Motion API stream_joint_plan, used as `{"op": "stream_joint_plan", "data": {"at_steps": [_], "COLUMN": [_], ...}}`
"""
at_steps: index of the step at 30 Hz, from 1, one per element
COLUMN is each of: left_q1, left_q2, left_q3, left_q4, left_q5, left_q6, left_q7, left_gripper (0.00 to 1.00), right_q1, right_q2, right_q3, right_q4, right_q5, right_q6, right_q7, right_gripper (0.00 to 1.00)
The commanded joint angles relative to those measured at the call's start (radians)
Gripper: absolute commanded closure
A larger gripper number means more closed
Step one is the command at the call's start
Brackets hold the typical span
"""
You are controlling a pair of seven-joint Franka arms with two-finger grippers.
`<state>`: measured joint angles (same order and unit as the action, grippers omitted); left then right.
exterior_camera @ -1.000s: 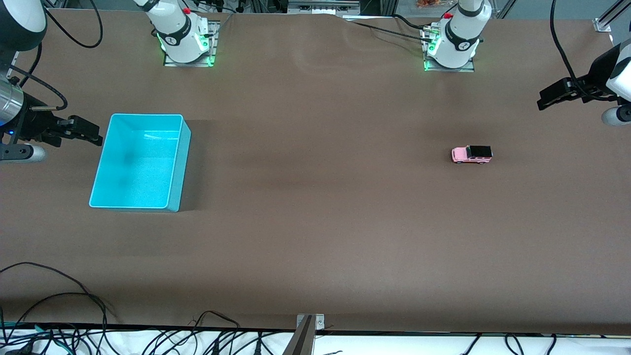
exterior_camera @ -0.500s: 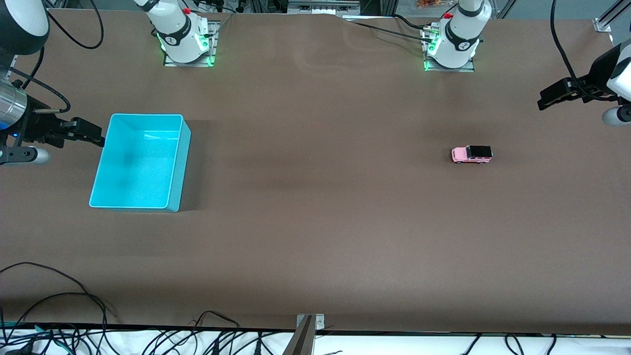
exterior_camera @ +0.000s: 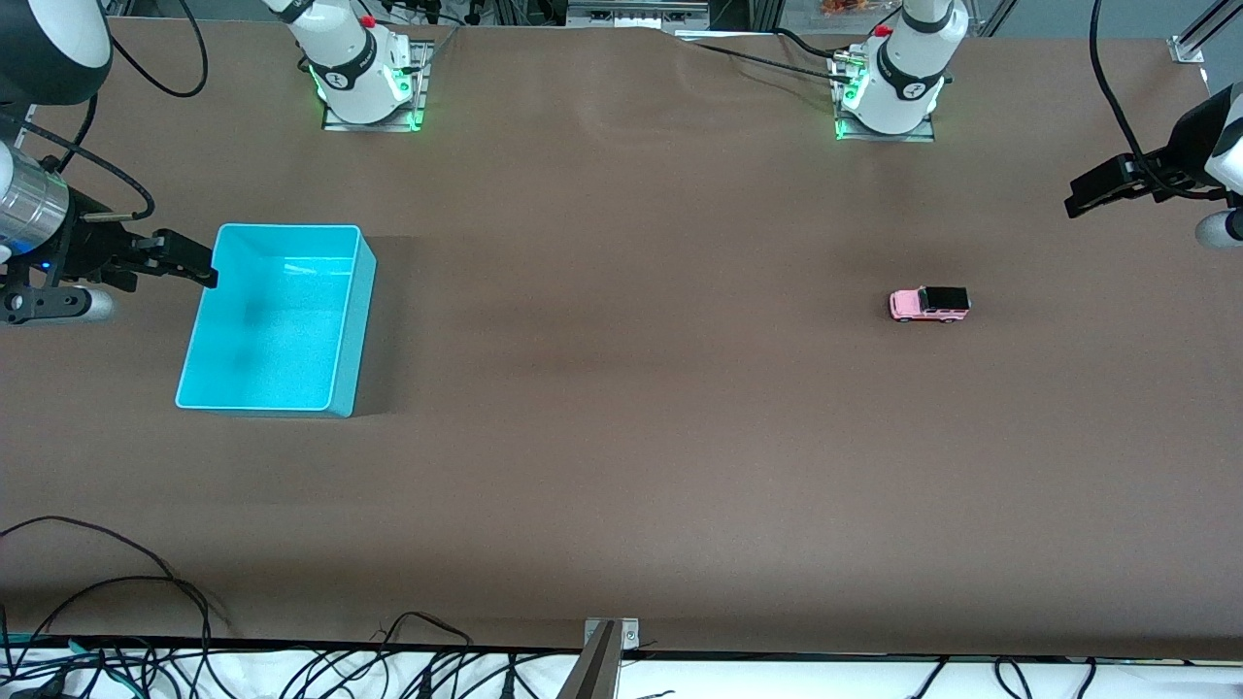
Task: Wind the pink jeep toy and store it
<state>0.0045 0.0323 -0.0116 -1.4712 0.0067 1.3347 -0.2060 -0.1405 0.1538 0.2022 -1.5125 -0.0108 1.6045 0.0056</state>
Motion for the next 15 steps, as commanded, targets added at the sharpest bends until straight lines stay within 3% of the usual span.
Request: {"op": "stream_joint_plan", "data": {"at_steps": [1,15], "left_q1": [0.006,0.002], "left_q2": [0.004,0.004], "left_q3": [-0.001,-0.002], "left_q4": [0.015,0.015], "left_q5": [-0.005,-0.007], "left_q6": [-0.016,-0.016], "left_q7": [0.017,0.013], "left_gripper": [0.00,0.00], "right_q1": [0.001,0.012], "right_q2": [-0.002,-0.005], "right_q3": [0.003,0.013], "right_q4": [0.014,0.015], "right_q5": [-0.011,-0.011], "right_q6": [-0.002,-0.008], "right_q7": [0.011,0.011], "right_gripper": [0.00,0.00]}}
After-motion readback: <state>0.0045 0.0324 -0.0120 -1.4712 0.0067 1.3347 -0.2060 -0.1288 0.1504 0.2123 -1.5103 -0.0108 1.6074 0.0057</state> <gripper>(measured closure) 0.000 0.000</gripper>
